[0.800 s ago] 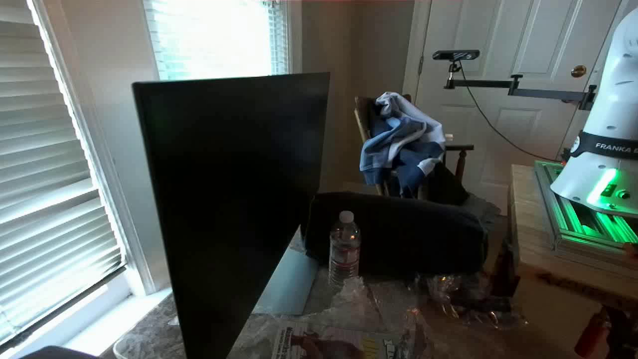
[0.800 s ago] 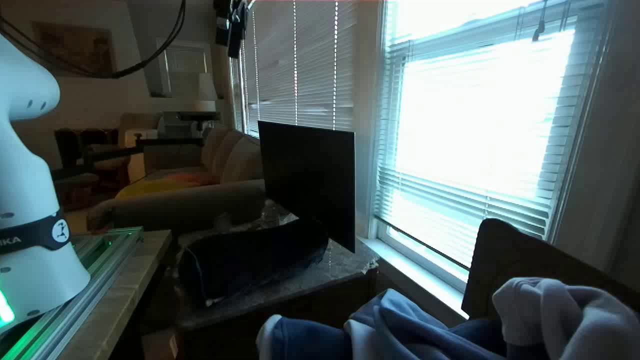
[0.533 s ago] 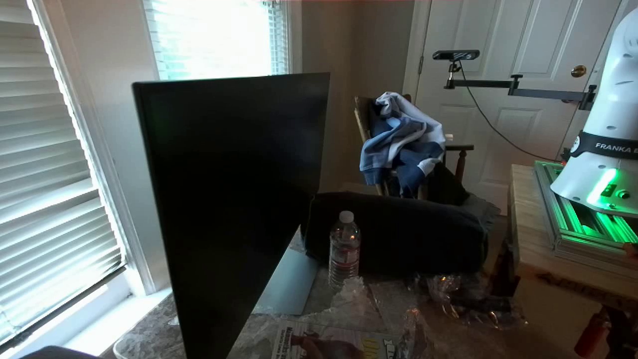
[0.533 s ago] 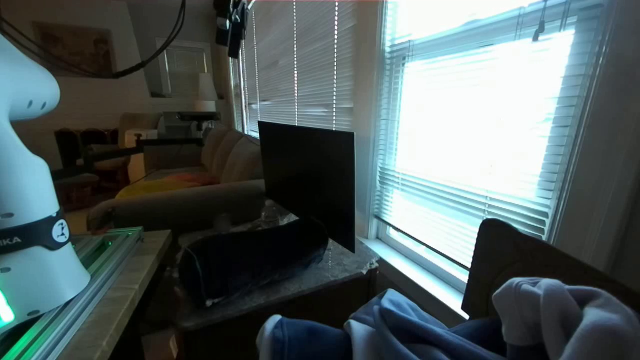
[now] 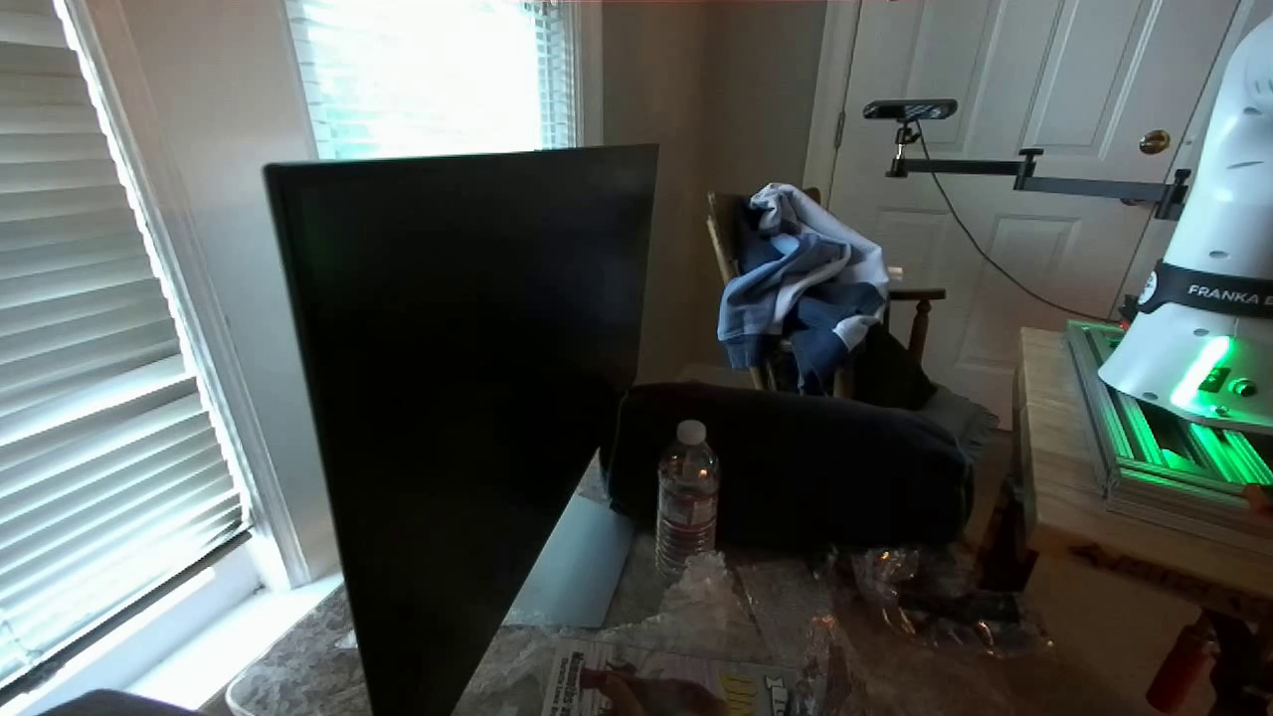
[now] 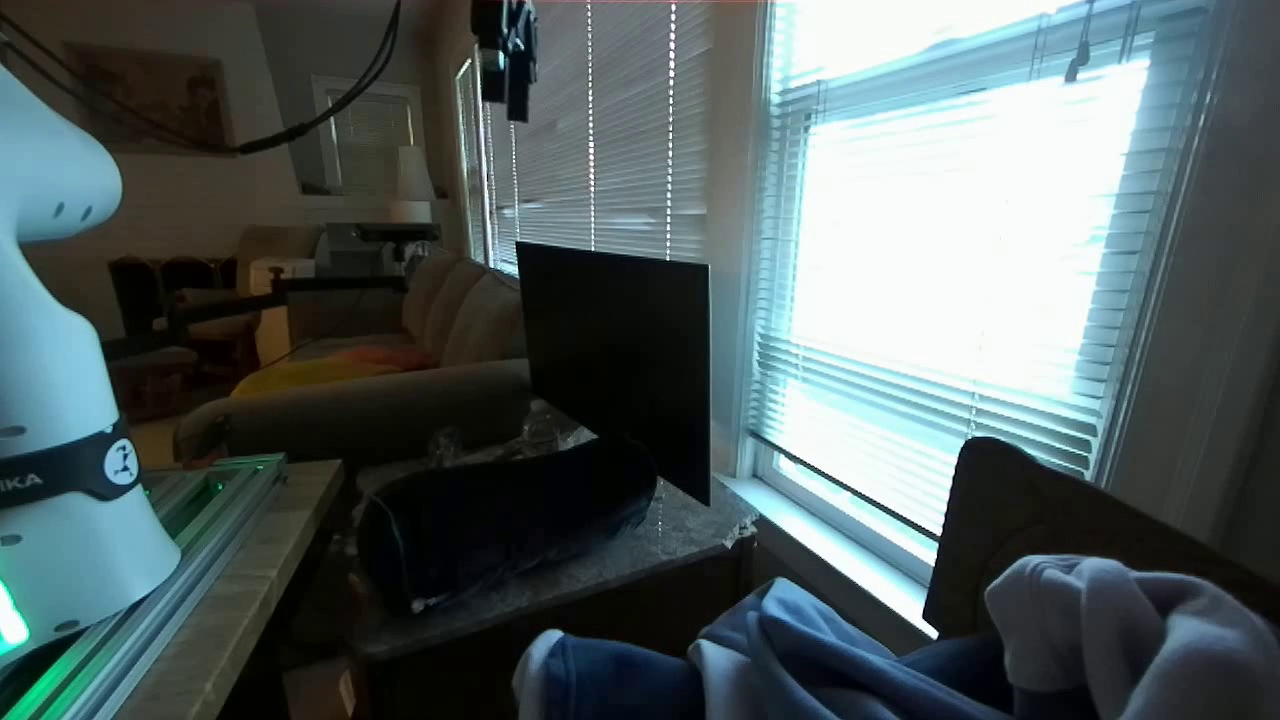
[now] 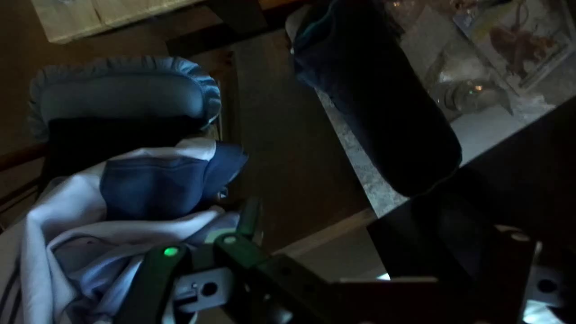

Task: Put the jersey on the backrest of the chair

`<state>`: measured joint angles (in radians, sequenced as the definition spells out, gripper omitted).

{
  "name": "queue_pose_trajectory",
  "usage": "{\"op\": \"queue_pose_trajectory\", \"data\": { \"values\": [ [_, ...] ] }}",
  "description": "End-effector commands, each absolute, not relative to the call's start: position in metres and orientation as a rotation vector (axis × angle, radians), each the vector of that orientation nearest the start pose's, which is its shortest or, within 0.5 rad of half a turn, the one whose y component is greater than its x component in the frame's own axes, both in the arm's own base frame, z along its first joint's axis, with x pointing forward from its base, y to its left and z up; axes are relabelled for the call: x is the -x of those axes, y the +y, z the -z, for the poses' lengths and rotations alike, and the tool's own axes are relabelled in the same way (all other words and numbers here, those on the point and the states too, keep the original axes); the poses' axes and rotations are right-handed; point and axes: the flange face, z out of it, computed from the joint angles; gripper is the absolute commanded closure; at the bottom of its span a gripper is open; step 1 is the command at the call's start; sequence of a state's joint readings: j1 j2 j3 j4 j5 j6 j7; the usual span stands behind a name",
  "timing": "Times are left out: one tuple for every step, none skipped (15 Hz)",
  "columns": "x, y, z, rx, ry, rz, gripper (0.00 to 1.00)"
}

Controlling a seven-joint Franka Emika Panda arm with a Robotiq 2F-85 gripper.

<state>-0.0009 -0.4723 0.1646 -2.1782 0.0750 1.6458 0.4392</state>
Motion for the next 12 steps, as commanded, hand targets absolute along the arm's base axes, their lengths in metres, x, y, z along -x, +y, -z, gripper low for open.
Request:
{"op": "queue_pose_trajectory", "data": {
  "values": [
    [-0.442,0.074,-0.565,3.083,0.626,0.111,0.00],
    [-0.456,0.067,-0.564,3.094,0.657,0.182,0.00],
    [-0.468,0.059,-0.560,3.112,0.678,0.256,0.00],
    [-0.480,0.047,-0.557,3.146,0.708,0.333,0.00],
    [-0.491,0.036,-0.553,3.169,0.741,0.394,0.00],
    [-0.504,0.021,-0.547,3.204,0.776,0.459,0.00],
    [-0.514,0.007,-0.543,3.240,0.807,0.499,0.00],
    [-0.522,-0.005,-0.538,3.268,0.841,0.528,0.00],
    [-0.531,-0.019,-0.531,3.299,0.885,0.527,0.00],
    [-0.538,-0.031,-0.523,3.328,0.928,0.519,0.00],
    [-0.543,-0.042,-0.516,3.358,0.961,0.476,0.00],
    [-0.549,-0.052,-0.507,3.382,0.995,0.439,0.00]
  ]
}}
